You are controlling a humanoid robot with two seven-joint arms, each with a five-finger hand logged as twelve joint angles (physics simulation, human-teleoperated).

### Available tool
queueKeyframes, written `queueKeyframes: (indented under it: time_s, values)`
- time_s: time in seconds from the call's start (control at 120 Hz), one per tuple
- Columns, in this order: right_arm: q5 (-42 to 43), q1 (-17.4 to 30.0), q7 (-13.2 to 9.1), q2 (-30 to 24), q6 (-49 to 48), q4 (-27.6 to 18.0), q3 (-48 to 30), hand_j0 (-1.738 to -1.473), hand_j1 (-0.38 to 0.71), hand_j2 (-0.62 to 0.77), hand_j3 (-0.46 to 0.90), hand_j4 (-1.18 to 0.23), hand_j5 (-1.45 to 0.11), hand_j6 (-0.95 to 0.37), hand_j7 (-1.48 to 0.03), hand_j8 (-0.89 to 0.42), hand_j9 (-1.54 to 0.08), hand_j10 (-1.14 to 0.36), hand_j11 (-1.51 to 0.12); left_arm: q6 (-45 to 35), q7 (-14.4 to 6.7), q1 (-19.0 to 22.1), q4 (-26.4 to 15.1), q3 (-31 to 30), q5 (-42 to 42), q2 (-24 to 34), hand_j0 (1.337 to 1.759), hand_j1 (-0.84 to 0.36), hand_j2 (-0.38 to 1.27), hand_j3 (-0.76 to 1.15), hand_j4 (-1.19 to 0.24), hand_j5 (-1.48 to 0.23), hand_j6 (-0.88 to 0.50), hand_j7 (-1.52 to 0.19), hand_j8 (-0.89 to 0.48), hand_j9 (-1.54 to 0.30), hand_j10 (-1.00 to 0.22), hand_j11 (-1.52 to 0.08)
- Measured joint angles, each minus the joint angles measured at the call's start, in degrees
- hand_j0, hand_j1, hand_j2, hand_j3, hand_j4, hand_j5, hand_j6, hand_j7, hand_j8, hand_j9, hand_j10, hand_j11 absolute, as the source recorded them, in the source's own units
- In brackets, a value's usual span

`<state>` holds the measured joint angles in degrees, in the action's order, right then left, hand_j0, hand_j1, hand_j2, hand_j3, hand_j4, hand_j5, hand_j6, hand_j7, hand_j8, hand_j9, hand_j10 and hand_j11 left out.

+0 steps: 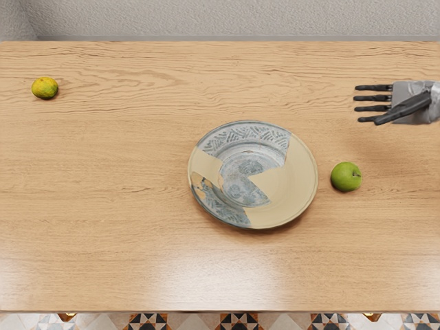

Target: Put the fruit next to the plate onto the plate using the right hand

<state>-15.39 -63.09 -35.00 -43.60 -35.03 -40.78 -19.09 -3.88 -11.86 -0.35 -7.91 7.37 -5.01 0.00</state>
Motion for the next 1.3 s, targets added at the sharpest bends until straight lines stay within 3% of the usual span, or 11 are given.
queueKeyframes:
  time_s: [0.167,0.308,0.417,0.533,0.667,0.808,0.925,1.058,1.3]
  values:
    - [0.4,-0.9,0.0,-0.4,0.0,-1.3,0.0,-1.658,-0.35,0.0,0.0,0.0,0.0,0.0,0.0,0.0,0.0,0.0,0.0,0.0,0.0,0.3,0.0,0.1,0.0,0.0,1.658,0.35,0.0,0.0,0.0,0.0,0.0,0.0,0.0,0.0,0.0,0.0]
    - [10.2,-8.0,0.0,-0.5,0.0,-3.2,5.8,-1.658,-0.35,0.0,0.0,0.0,0.0,0.0,0.0,0.0,0.0,0.0,0.0,0.0,0.0,0.2,0.0,0.1,0.0,0.0,1.658,0.35,0.0,0.0,0.0,0.0,0.0,0.0,0.0,0.0,0.0,0.0]
    - [20.5,-14.8,0.0,-1.4,0.0,-15.6,13.0,-1.658,-0.35,0.0,0.0,0.0,0.0,0.0,0.0,0.0,0.0,0.0,0.0,0.0,0.0,0.6,0.0,0.0,0.0,0.0,1.658,0.35,0.0,0.0,0.0,0.0,0.0,0.0,0.0,0.0,0.0,0.0]
    - [25.5,-23.4,0.0,-1.7,0.0,-25.9,24.8,-1.658,-0.35,0.0,0.0,0.0,0.0,0.0,0.0,0.0,0.0,0.0,0.0,0.0,0.0,2.3,0.0,0.0,0.0,0.0,1.658,0.35,0.0,0.0,0.0,0.0,0.0,0.0,0.0,0.0,0.0,0.0]
    - [27.3,-31.1,0.0,-1.8,0.0,-34.9,33.6,-1.658,-0.35,0.0,0.0,0.0,0.0,0.0,0.0,0.0,0.0,0.0,0.0,0.0,0.0,3.2,0.0,0.2,0.0,0.0,1.658,0.35,0.0,0.0,0.0,0.0,0.0,0.0,0.0,0.0,0.0,0.0]
    - [30.6,-35.8,0.0,-2.8,2.5,-42.9,37.0,-1.658,-0.35,0.0,0.0,0.0,0.0,0.0,0.0,0.0,0.0,0.0,0.0,0.0,0.0,3.0,0.0,0.2,0.0,0.0,1.658,0.35,0.0,0.0,0.0,0.0,0.0,0.0,0.0,0.0,0.0,0.0]
    - [34.3,-37.6,0.0,-3.2,7.3,-45.7,38.9,-1.658,-0.35,0.0,0.0,0.0,0.0,0.0,0.0,0.0,0.0,0.0,0.0,0.0,0.0,3.0,0.0,0.1,0.0,0.0,1.658,0.35,0.0,0.0,0.0,0.0,0.0,0.0,0.0,0.0,0.0,0.0]
    - [40.2,-37.9,0.0,-2.7,19.9,-46.8,41.1,-1.658,-0.35,0.0,0.0,0.0,0.0,0.0,0.0,0.0,0.0,0.0,0.0,0.0,0.0,2.6,0.0,0.0,0.0,0.0,1.658,0.35,0.0,0.0,0.0,0.0,0.0,0.0,0.0,0.0,0.0,0.0]
    - [52.5,-31.5,0.0,0.4,35.8,-48.5,42.2,-1.658,-0.35,0.0,0.0,0.0,0.0,0.0,0.0,0.0,0.0,0.0,0.0,0.0,0.0,2.5,0.0,-0.2,0.0,0.0,1.658,0.35,0.0,0.0,0.0,0.0,0.0,0.0,0.0,0.0,0.0,0.0]
